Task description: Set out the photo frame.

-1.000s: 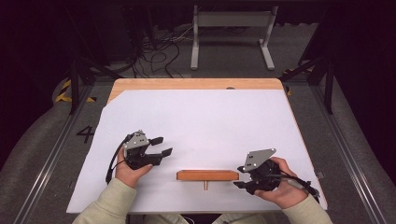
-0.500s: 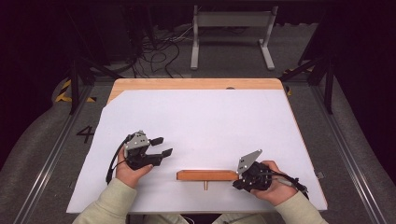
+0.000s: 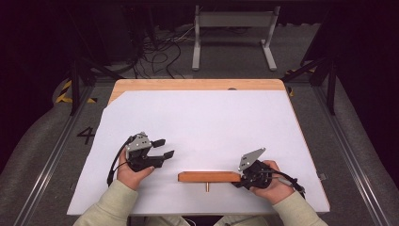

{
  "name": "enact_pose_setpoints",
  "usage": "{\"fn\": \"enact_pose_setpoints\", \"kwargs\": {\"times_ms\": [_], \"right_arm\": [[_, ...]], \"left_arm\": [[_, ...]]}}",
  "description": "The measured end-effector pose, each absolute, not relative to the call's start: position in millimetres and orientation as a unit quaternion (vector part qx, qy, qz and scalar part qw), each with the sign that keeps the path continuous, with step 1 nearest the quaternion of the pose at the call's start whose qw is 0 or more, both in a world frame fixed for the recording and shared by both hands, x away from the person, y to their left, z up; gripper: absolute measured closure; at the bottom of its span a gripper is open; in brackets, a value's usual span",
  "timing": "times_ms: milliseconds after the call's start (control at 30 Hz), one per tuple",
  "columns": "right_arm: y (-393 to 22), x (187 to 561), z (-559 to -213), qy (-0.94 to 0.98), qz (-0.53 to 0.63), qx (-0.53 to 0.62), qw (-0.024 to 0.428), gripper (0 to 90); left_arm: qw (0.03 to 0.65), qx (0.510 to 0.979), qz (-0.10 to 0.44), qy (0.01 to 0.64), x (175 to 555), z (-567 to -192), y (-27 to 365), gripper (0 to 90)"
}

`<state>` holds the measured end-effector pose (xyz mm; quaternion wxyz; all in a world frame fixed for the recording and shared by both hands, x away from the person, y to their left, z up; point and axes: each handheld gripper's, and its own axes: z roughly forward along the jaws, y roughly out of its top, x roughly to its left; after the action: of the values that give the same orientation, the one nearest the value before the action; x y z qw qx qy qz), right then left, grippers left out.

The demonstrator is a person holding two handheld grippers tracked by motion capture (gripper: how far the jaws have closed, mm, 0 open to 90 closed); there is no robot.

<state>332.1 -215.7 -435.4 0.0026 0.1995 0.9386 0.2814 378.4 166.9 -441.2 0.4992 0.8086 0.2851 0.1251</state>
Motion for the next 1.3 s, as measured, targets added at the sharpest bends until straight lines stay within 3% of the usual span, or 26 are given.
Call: {"fn": "enact_pose_setpoints", "kwargs": {"times_ms": [900,1300], "right_arm": [[-197,397,-436,0.886,0.362,0.289,0.021,90.0],[-164,420,-433,0.883,0.367,0.292,0.028,90.0]], "left_arm": [[0.489,0.814,0.119,0.289,377,-443,168,40.9],[0.488,0.813,0.120,0.294,377,-443,170,40.9]]}}
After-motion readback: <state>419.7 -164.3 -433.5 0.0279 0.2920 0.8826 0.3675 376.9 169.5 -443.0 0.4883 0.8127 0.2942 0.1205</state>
